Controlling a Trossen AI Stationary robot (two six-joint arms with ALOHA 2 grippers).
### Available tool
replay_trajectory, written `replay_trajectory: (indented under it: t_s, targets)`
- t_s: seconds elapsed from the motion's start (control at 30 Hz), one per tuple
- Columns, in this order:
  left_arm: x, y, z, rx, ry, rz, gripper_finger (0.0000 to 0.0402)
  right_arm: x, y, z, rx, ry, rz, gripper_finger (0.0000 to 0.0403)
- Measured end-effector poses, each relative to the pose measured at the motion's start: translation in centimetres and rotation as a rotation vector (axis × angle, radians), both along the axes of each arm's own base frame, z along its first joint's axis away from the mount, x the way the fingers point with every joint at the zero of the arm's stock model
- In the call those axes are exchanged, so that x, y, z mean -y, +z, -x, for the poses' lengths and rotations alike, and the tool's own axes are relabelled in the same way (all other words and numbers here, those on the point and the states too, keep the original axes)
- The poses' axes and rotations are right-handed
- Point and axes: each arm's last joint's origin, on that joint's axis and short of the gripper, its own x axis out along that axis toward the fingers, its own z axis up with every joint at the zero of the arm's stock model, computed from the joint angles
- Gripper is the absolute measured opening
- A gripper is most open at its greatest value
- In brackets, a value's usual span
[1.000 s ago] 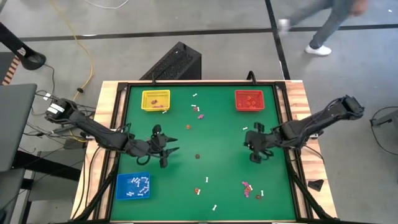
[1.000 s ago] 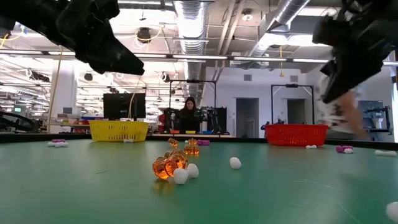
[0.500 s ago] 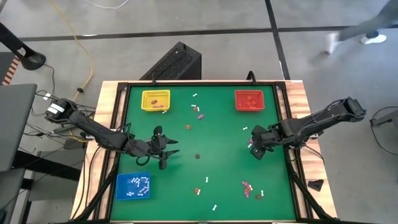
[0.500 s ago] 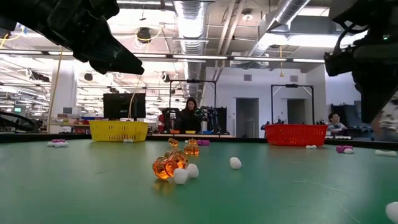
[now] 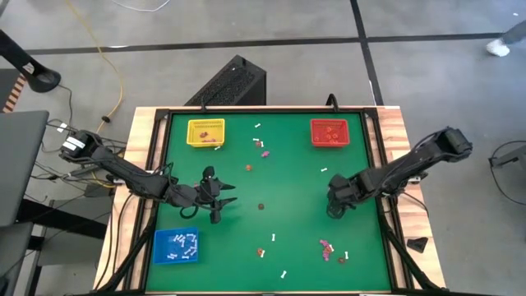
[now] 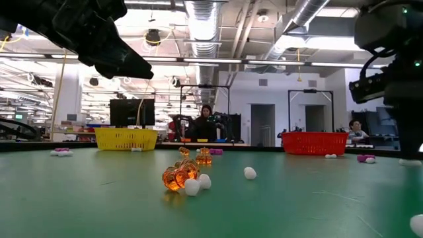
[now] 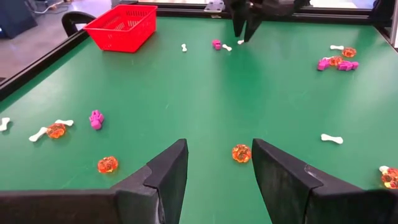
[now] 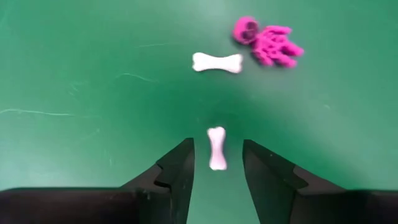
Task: Sort Halloween decoration
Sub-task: Put the white bone toy into the blue bin
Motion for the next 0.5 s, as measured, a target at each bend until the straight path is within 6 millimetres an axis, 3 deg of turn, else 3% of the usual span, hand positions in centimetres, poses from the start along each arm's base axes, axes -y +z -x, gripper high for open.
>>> replay_trajectory:
  t_s: [0.27, 0.5]
  targets:
    - [0.0, 0.0, 0.0, 0.000, 0.000, 0.000, 0.0168, -0.9, -1.4, -1.1, -0.026, -0.003, 0.006, 0.0149]
    - [0.0, 0.0, 0.0, -0.001, -0.005, 0.002, 0.0168, -0.9, -1.8, -1.1, -0.051, -0.006, 0.018, 0.0095]
